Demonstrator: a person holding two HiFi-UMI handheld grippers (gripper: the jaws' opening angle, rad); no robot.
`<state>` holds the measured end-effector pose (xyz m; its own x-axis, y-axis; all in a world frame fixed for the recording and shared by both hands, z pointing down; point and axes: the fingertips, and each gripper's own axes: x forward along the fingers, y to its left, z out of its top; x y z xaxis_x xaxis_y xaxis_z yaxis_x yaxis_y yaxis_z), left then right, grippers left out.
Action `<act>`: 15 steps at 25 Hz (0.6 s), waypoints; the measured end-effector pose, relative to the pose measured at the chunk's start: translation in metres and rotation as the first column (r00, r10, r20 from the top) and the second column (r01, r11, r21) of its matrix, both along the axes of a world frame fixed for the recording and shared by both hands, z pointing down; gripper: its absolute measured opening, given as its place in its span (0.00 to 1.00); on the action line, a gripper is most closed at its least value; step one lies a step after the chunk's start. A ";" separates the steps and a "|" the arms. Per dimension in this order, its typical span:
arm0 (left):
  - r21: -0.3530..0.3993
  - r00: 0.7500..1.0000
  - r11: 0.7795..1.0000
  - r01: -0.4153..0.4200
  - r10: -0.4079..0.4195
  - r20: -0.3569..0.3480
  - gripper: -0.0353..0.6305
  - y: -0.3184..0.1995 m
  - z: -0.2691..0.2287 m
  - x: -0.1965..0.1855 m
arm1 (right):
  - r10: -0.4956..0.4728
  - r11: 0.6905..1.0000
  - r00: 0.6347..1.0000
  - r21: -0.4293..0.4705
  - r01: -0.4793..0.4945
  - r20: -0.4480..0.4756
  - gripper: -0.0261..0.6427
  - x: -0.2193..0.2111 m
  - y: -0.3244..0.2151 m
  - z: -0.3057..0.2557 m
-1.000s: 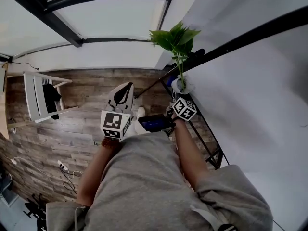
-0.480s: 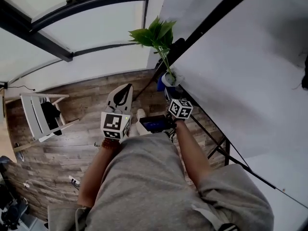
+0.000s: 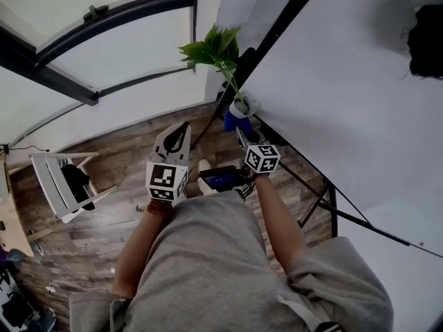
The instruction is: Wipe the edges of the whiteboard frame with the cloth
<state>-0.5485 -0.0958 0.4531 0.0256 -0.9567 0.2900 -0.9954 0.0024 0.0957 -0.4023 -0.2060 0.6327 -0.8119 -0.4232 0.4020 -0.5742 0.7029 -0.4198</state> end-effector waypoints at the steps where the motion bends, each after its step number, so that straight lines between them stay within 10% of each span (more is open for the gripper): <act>1: 0.002 1.000 1.000 0.000 0.000 -0.001 0.07 0.003 -0.001 -0.002 | -0.001 1.000 1.000 0.012 0.001 0.001 0.16 -0.001 0.003 -0.005; 15: 0.036 1.000 0.999 -0.017 0.018 -0.016 0.07 0.041 -0.013 -0.019 | 0.060 0.996 0.998 0.072 -0.058 -0.027 0.16 0.007 0.035 -0.034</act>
<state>-0.5671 -0.0550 0.4403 0.0472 -0.9659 0.2547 -0.9935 -0.0191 0.1120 -0.3957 -0.1709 0.5983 -0.7734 -0.4982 0.3920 -0.6265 0.6950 -0.3528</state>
